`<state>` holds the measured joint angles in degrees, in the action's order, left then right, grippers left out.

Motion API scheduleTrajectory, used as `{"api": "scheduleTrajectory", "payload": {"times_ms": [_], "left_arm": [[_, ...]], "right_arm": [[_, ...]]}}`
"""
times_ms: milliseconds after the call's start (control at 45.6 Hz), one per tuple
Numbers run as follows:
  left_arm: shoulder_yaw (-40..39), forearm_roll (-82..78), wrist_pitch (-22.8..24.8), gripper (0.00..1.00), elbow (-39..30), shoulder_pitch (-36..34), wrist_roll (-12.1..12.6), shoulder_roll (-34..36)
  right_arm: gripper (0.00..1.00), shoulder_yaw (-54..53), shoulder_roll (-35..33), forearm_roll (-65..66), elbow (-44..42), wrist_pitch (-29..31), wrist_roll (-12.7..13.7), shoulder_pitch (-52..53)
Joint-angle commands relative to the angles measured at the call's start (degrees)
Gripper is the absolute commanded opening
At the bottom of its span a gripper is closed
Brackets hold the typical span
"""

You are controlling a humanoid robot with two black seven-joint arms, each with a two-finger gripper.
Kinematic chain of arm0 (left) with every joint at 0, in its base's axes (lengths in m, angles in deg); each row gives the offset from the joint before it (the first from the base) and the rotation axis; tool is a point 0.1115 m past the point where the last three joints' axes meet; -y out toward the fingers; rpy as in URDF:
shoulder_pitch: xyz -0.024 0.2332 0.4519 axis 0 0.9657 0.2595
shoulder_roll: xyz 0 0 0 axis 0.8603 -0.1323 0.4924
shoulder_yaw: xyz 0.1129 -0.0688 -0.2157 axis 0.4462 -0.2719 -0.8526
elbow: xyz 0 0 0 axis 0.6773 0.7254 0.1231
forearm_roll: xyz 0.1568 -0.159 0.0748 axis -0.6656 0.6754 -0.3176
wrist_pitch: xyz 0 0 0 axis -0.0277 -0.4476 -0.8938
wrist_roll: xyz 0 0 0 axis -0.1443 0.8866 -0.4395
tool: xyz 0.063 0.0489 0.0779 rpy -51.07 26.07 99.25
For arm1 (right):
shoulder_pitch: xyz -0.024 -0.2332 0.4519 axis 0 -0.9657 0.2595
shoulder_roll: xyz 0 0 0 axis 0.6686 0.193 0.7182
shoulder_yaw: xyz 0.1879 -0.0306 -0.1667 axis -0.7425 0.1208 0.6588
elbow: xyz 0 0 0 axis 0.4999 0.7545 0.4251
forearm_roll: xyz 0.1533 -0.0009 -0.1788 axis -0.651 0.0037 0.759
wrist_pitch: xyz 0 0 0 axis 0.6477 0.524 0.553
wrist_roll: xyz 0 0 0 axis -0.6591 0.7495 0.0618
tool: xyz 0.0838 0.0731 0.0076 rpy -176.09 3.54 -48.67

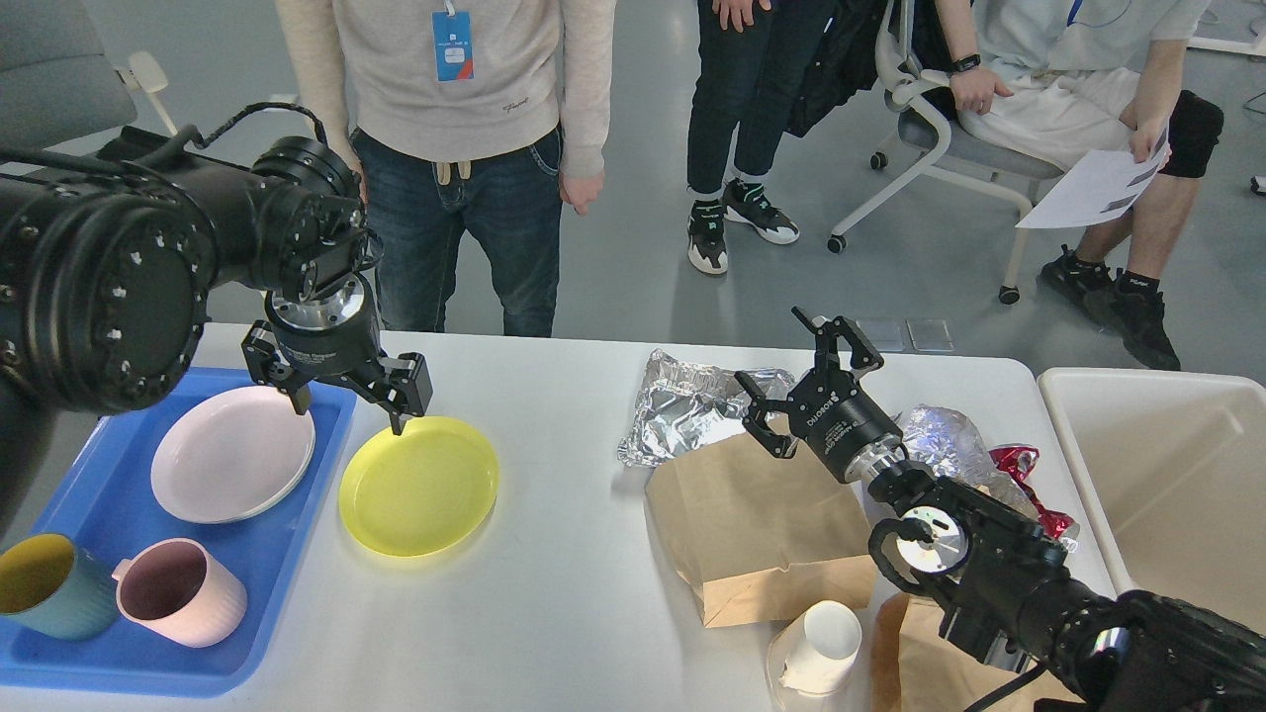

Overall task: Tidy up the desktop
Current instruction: 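Move the left gripper over the yellow plate and lower to its rim, then grasp the yellow plate rim with the left gripper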

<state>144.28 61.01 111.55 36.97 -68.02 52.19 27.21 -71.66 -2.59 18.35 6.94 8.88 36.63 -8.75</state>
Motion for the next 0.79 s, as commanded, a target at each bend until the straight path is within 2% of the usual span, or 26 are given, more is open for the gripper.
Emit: {"api": "scheduleTrajectory", "payload": {"times_ms": [0, 263, 461, 570, 768], "left_arm": [[-0.36, 0.01, 0.00, 0.96, 3.82, 4.62, 0.27, -2.75], [-3.35, 0.01, 0.00, 0.95, 5.58, 9.99, 0.71, -7.15], [-5.81, 3.43, 0.00, 0.83, 5.58, 12.80, 0.80, -5.22], [-5.98, 7.30, 0.00, 0.83, 5.58, 15.44, 0.80, -0.83], [-7.04, 14.15, -7.53, 0.84, 5.50, 19.48, 0.80, 5.41]], "right_arm": [[1.00, 0.00, 0.00, 0.00, 0.00, 0.04, -0.01, 0.00], [1.00, 0.00, 0.00, 0.00, 0.00, -0.05, -0.01, 0.00], [1.00, 0.00, 0.00, 0.00, 0.00, -0.05, -0.01, 0.00], [1.00, 0.00, 0.00, 0.00, 0.00, -0.05, -0.01, 0.00], [1.00, 0.00, 0.00, 0.00, 0.00, 0.04, -0.01, 0.00]]}}
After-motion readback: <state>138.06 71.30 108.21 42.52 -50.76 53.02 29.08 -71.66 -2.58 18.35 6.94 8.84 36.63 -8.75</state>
